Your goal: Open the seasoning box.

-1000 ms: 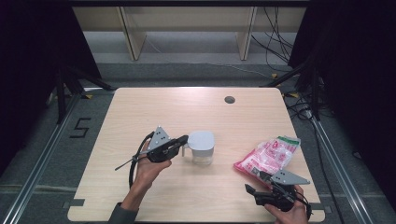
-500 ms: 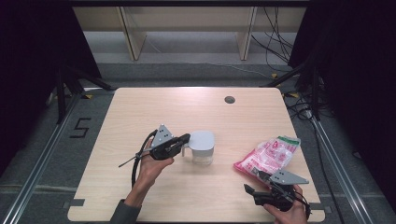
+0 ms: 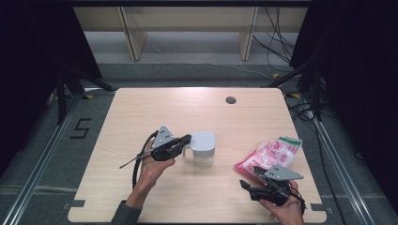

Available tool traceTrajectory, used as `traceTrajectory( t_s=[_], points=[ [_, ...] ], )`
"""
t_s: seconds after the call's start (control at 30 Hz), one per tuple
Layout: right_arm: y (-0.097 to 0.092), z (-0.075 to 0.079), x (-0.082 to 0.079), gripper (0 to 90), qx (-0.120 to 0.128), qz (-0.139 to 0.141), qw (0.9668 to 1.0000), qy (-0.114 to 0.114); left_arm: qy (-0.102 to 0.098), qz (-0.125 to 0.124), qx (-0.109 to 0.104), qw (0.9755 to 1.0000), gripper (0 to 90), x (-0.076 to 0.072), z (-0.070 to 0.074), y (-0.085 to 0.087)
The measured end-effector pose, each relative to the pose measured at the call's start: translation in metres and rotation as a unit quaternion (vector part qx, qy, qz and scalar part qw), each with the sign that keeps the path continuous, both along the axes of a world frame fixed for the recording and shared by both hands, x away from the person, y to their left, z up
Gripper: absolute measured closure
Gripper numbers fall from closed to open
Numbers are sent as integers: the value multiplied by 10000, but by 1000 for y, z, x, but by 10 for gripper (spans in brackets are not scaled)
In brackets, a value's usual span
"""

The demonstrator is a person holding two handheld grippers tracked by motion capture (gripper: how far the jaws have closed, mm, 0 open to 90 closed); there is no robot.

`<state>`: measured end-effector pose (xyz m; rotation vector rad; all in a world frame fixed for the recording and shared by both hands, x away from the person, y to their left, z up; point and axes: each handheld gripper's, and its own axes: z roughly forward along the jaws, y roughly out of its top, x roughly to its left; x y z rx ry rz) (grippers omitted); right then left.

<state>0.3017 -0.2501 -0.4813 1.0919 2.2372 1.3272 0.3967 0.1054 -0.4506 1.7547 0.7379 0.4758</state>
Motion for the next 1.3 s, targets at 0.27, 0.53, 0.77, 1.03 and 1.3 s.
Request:
traceTrajectory(
  t_s=[0.27, 0.53, 0.77, 1.03, 1.3],
  points=[
    [20, 13, 21, 431, -100, 303, 9984, -472, -9, 22, 23, 10000, 873, -1, 0, 0],
    [39, 24, 39, 557, -293, 646, 9953, -657, 19, 41, -33, 10000, 867, -1, -1, 1],
    [52, 28, 54, 748, -180, 700, 9952, -661, -21, 35, 0, 10000, 865, 0, -1, 2],
    [64, 32, 65, 837, -221, 757, 9942, -728, -17, 32, -45, 10000, 867, 1, -2, 3],
    [72, 37, 75, 894, -246, 859, 9938, -659, 31, 116, -32, 9999, 869, 2, -3, 6]
  ],
)
